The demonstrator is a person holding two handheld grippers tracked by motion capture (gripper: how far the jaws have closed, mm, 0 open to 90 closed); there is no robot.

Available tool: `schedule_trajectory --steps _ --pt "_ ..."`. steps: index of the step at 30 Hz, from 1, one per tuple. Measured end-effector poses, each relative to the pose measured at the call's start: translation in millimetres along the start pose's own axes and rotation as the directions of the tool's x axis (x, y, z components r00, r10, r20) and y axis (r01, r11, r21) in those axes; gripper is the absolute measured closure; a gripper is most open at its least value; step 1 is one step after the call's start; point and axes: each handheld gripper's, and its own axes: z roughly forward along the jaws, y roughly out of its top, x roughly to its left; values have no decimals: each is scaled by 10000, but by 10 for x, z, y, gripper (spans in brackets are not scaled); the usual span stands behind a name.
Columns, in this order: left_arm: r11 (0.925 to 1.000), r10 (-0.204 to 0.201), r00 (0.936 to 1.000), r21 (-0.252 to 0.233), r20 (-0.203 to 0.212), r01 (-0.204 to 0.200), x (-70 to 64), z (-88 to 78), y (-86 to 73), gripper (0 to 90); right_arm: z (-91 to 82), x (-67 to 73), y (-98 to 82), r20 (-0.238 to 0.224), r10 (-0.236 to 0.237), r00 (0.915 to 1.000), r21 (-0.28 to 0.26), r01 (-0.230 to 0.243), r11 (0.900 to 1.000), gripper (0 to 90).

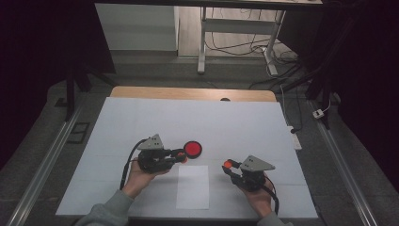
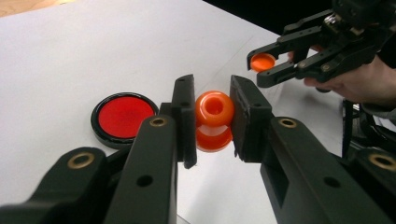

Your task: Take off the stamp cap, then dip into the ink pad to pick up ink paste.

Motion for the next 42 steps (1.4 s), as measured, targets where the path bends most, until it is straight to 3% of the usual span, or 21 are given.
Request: schedule_trajectory --steps 14,42 --pt "9999 116 9998 86 -153 -114 -8 16 -3 727 -274 -148 -168 556 254 9981 -5 -254 9997 645" --pt "9998 193 9983 -72 -558 -197 33 28 40 727 -243 -167 -151 521 236 9984 11 -237 9997 645"
